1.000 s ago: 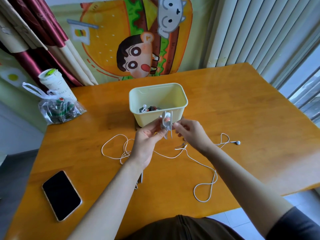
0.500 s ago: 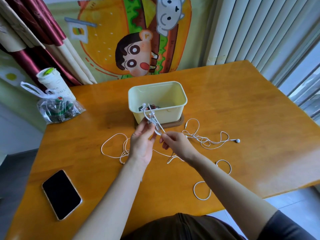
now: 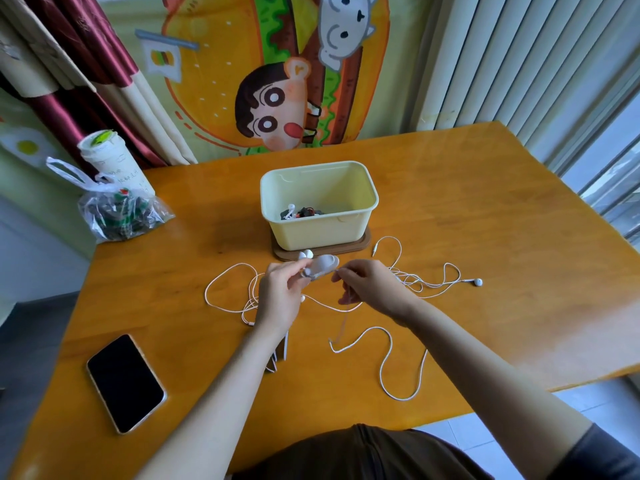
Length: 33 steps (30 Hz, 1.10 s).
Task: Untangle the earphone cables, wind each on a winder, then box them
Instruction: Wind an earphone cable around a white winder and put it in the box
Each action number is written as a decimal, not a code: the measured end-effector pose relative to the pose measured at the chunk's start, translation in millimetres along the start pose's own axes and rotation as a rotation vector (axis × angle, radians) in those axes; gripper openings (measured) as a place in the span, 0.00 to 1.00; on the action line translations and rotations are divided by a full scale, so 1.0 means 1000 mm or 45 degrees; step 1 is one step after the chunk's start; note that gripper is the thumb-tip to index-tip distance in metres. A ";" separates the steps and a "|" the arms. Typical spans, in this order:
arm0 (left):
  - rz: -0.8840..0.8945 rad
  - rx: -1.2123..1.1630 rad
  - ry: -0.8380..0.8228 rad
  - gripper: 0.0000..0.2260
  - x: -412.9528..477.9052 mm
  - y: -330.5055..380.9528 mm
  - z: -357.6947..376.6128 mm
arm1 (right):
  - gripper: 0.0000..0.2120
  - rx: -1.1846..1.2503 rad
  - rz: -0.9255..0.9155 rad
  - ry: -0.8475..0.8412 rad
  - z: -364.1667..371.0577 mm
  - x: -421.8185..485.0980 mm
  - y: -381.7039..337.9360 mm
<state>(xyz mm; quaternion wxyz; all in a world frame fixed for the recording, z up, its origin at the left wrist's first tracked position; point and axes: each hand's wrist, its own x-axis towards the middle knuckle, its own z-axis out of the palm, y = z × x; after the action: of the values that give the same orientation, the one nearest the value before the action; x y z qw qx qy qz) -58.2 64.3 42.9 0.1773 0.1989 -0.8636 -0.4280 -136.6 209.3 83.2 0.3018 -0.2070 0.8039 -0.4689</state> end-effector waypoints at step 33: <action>-0.431 -1.560 -0.267 0.17 0.001 0.035 0.000 | 0.12 0.960 0.205 -0.221 0.002 0.004 -0.001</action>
<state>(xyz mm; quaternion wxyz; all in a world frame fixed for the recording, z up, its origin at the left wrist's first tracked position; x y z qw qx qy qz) -66.1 83.5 71.2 0.1034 0.1522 -0.4322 -0.8828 -138.3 204.9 82.5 0.4592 -0.0567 0.5605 -0.6869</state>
